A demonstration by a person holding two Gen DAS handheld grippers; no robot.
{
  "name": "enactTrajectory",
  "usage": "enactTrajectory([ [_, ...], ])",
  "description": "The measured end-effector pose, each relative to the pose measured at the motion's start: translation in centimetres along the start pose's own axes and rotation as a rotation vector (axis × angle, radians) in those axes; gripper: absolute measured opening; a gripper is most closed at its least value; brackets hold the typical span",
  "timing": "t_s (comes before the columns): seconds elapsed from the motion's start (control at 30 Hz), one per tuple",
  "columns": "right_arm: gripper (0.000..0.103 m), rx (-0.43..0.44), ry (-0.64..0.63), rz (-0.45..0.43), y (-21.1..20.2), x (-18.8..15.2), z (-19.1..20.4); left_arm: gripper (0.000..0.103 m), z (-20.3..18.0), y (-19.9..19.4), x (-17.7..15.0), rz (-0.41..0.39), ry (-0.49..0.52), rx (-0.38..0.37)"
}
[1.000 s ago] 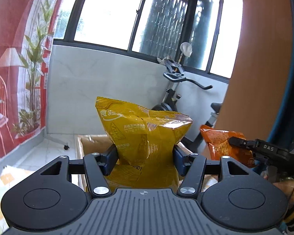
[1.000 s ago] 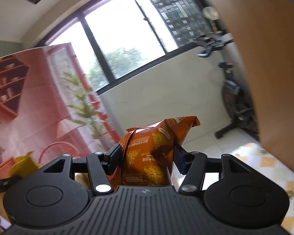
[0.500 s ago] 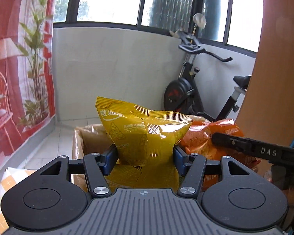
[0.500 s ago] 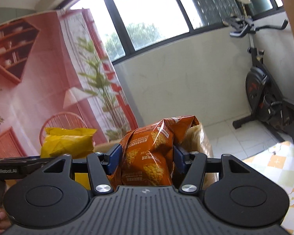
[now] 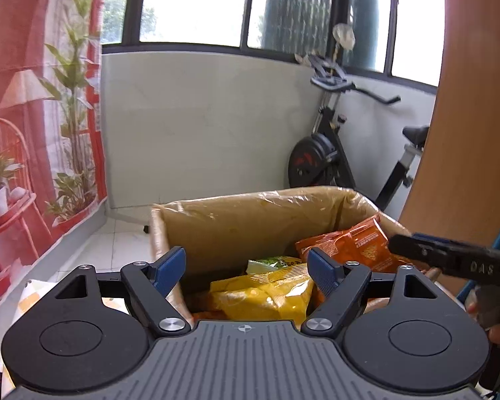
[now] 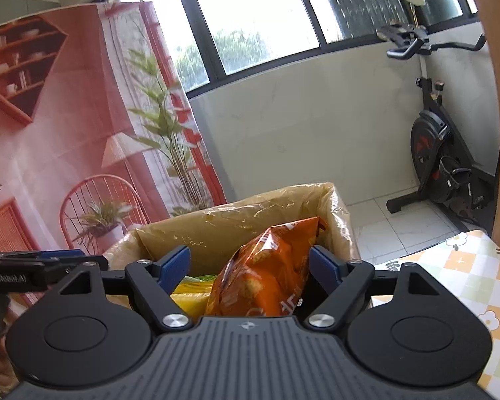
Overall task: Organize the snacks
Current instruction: 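Return both grippers to the pile, right lowering onto the brown bread packet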
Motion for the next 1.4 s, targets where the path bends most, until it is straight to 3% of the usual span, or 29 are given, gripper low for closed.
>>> enactTrajectory([
  [0.23, 0.081, 0.008, -0.09, -0.035, -4.6, -2.2, 2.8, 0.082, 3.0, -4.3, -1.4, -0.028, -0.085, -0.005],
  [0.43, 0.081, 0.016, -0.146, -0.016, -7.0, -5.0, 4.5, 0.082, 5.3, -6.5, -5.4, -0.006, -0.114, 0.041],
  [0.63, 0.081, -0.017, -0.107, 0.103, -7.2, -9.5, 3.2, 0.08, 5.8, -5.2, -11.3, 0.136, -0.171, 0.037],
  [0.8, 0.081, -0.058, -0.032, 0.199, -5.6, -12.8, 1.9, 0.078, 5.1, -3.9, -14.9, 0.204, -0.231, 0.037],
  [0.93, 0.081, -0.104, 0.002, 0.266, -3.7, -14.4, 1.1, 0.078, 4.8, -3.8, -16.2, 0.234, -0.237, 0.019],
  [1.2, 0.092, -0.144, -0.048, 0.413, 0.6, -18.1, 0.4, 0.078, 5.1, -3.9, -18.0, 0.275, -0.246, 0.021],
  [1.4, 0.091, -0.165, -0.012, 0.469, -0.7, -20.9, -1.3, 0.077, 4.2, -3.3, -18.9, 0.308, -0.239, 0.018],
])
Point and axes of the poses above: each gripper's, at about its wrist camera, not at the fingertips, and y roughly the way its jaws point, z to its left, x to its top, the point moved 9 cm from there along y, roughly the way its jaws point, and after that the axes turned 14 degrees about x, right-handed, at the moved point
